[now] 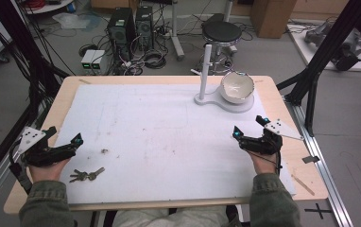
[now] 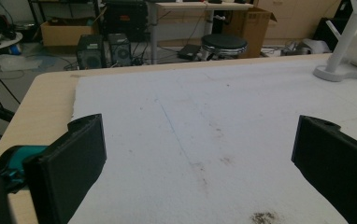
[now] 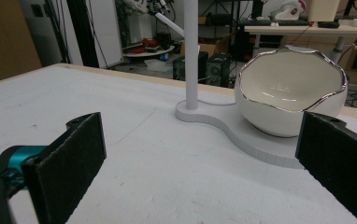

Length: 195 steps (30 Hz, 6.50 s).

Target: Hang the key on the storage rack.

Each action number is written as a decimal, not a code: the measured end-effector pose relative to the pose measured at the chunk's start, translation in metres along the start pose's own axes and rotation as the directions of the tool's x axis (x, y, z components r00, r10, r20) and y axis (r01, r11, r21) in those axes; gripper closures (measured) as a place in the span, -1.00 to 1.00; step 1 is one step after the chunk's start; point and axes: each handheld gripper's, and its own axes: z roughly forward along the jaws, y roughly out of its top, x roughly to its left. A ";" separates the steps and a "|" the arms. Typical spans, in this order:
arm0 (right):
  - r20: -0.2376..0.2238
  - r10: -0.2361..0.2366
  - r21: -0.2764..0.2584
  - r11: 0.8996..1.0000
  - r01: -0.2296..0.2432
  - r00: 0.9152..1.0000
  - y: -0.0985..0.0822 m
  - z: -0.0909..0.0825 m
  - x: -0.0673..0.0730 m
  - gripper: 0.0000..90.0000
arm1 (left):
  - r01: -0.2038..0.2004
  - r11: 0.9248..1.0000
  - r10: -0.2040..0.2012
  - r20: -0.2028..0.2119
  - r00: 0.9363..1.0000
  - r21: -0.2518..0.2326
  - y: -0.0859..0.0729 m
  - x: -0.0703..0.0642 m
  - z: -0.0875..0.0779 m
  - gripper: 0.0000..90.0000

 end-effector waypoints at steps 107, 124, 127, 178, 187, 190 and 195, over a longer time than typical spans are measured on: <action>-0.054 -0.044 0.067 0.997 0.048 0.998 -0.005 0.008 0.005 -0.98 | -0.385 0.724 0.152 0.412 0.899 0.572 -0.008 -0.047 0.033 -0.78; -0.057 -0.045 0.069 0.996 0.048 0.997 -0.005 0.008 0.006 -0.98 | -0.413 0.616 0.146 0.418 0.897 0.671 -0.015 -0.052 0.039 -0.74; -0.059 -0.043 0.070 0.996 0.047 0.997 -0.005 0.008 0.006 -0.98 | -0.414 0.609 0.133 0.427 0.894 0.677 -0.015 -0.052 0.039 -0.67; -0.053 -0.050 0.065 0.996 0.054 0.997 -0.005 0.008 0.005 -0.98 | -0.360 0.750 0.078 0.466 0.881 0.555 0.007 -0.038 0.020 0.84; -0.055 -0.055 0.068 0.996 0.059 0.997 -0.005 0.008 0.006 -0.98 | -0.307 0.820 0.050 0.473 0.880 0.484 0.015 -0.031 0.012 0.84; -0.054 -0.054 0.070 0.996 0.057 0.997 -0.005 0.008 0.006 -0.98 | -0.293 0.831 0.042 0.472 0.881 0.473 0.017 -0.031 0.011 0.84; -0.052 -0.056 0.070 0.996 0.060 0.997 -0.005 0.008 0.006 -0.98 | -0.272 0.852 0.039 0.464 0.885 0.447 0.021 -0.029 0.011 0.84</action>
